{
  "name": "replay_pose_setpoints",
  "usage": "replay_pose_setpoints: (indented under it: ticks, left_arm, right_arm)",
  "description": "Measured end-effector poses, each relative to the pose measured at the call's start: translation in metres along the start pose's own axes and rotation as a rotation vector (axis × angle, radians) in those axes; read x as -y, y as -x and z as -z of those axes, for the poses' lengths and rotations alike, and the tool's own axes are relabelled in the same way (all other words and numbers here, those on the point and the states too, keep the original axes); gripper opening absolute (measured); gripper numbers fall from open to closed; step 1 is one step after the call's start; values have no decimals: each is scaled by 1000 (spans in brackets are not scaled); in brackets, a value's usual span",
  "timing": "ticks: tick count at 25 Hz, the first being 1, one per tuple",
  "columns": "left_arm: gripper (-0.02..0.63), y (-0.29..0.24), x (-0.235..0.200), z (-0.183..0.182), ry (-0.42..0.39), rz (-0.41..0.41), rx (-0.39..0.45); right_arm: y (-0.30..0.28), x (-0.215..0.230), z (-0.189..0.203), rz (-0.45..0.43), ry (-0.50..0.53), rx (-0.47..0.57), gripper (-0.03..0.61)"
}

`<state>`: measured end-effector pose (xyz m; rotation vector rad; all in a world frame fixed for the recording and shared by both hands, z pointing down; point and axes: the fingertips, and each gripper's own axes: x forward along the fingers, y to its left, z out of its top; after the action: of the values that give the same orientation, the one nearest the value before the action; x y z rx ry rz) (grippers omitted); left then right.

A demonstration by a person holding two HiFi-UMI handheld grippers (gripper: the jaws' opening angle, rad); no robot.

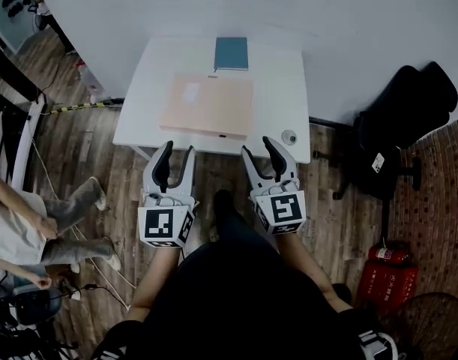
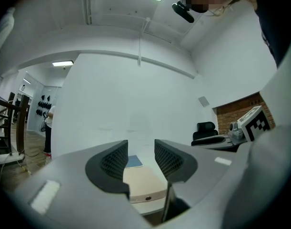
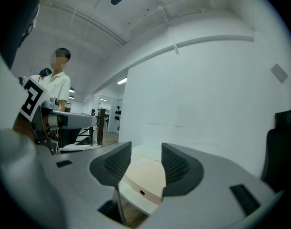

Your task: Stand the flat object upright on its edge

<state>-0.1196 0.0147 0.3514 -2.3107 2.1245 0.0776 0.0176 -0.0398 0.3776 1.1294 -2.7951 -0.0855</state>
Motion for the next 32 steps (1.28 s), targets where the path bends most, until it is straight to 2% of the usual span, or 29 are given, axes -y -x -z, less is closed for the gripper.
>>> replay_pose_setpoints:
  ticks: [14, 20, 27, 32]
  left_arm:
    - [160, -119, -66, 43, 10, 44, -69]
    - [160, -172, -98, 71, 31, 43, -129]
    - [161, -209, -123, 107, 31, 46, -203]
    - [183, -216, -136, 140, 51, 52, -290]
  right_arm:
    - [-118, 55, 50, 42, -4, -120, 176]
    - [-168, 85, 78, 60, -27, -194, 186]
    - [-198, 104, 120, 62, -35, -280, 195]
    - [-201, 109, 149, 62, -69, -350, 208]
